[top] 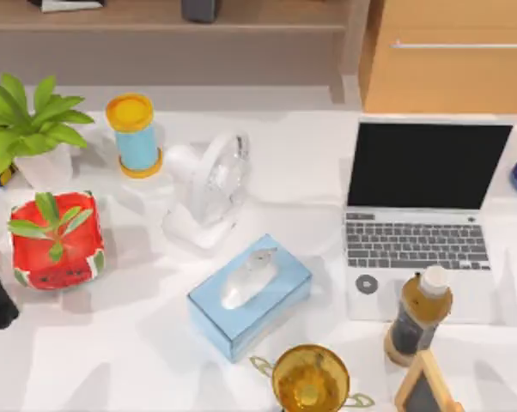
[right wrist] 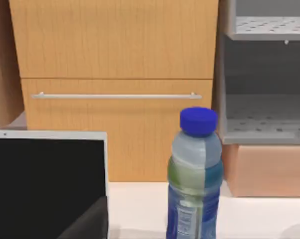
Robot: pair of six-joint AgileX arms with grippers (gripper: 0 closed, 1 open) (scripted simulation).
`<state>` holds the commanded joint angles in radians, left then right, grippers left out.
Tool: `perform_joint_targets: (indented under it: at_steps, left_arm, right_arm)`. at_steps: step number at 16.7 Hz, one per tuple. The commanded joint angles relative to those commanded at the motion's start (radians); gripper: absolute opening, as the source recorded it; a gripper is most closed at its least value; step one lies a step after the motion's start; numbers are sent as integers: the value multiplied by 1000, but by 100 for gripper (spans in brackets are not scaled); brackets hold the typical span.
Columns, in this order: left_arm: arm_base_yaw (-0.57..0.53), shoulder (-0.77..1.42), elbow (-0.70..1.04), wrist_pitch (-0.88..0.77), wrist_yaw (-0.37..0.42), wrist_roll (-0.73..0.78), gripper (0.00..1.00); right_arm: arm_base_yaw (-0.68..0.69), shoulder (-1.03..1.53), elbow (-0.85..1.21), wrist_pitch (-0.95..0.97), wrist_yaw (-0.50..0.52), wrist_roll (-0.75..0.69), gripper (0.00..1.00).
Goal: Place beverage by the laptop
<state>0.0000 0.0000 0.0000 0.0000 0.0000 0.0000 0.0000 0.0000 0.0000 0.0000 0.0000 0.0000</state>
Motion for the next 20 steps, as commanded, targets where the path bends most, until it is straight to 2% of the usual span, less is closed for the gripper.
perform_joint_targets:
  at_steps: [4,8,20]
  left_arm:
    - [0,0,0,0,0,0,100]
    - [0,0,0,0,0,0,100]
    - [0,0,0,0,0,0,100]
  right_arm:
    - [-24,34,6,32,-23,-6,100]
    - [-144,226,34,204,-135,-33,100]
    - [-670,1380,157,975,-628,-154,100]
